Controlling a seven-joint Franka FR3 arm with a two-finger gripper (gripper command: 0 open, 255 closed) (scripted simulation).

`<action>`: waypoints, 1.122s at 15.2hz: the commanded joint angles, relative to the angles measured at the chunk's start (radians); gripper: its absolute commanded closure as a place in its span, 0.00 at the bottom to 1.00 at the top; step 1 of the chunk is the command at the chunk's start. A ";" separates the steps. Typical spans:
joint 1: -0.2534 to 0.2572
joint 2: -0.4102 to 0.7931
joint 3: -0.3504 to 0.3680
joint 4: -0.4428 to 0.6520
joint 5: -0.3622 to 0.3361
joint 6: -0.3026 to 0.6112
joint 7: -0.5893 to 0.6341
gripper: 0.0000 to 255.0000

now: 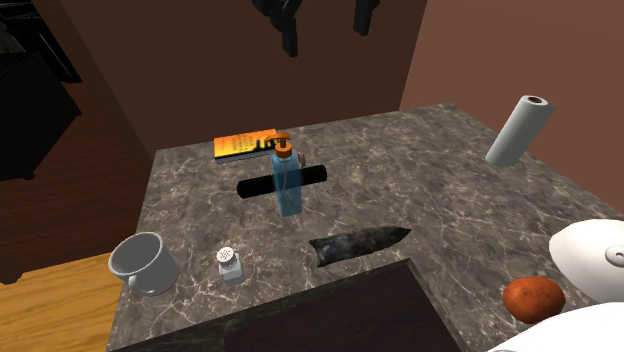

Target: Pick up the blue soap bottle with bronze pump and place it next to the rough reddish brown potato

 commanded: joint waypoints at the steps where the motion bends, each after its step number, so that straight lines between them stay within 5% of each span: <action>1: 0.000 0.000 0.000 0.000 0.000 0.000 0.000 0.00; 9: 0.003 0.064 -0.018 -0.225 0.051 0.318 0.033 0.00; 17: 0.023 0.256 -0.033 -0.357 0.119 0.675 0.044 0.00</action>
